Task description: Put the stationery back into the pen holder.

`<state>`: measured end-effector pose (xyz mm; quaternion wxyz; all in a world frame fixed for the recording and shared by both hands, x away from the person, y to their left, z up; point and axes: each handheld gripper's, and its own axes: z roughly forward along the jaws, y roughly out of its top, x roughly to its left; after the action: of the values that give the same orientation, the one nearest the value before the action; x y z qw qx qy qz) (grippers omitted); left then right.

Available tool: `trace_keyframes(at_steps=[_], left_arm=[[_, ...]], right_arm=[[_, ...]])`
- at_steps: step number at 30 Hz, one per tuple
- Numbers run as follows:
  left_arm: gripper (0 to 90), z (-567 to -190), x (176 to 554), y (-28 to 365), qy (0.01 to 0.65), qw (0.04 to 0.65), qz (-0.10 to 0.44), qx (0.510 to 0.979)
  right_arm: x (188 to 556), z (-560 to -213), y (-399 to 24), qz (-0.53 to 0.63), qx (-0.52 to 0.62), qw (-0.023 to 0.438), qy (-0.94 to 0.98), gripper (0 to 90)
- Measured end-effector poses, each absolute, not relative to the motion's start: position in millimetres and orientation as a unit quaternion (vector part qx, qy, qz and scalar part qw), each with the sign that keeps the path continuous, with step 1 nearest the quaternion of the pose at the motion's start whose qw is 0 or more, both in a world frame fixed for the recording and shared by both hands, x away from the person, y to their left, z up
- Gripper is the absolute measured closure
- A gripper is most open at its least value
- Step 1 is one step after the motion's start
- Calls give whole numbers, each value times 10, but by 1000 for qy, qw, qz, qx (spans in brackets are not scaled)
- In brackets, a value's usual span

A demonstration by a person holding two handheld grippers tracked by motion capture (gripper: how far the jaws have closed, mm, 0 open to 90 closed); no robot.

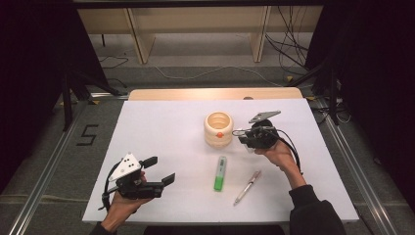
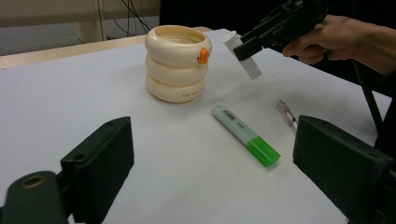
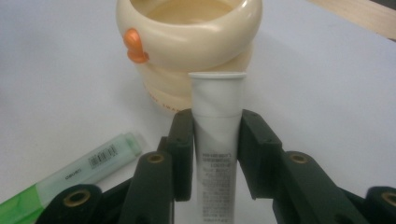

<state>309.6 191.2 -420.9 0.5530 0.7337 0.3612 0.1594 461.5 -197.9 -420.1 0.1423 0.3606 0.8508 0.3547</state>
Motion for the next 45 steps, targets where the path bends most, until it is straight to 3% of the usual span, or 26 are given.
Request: trace_keyframes(at_steps=[13, 45], left_arm=[[119, -4202, 3092, 1923, 363, 555, 164, 730], [119, -4211, 3099, 1921, 365, 554, 165, 730]], right_arm=[[4590, -4112, -2037, 393, 370, 135, 831, 684], [4511, -3883, -2044, 465, 393, 188, 770, 684]])
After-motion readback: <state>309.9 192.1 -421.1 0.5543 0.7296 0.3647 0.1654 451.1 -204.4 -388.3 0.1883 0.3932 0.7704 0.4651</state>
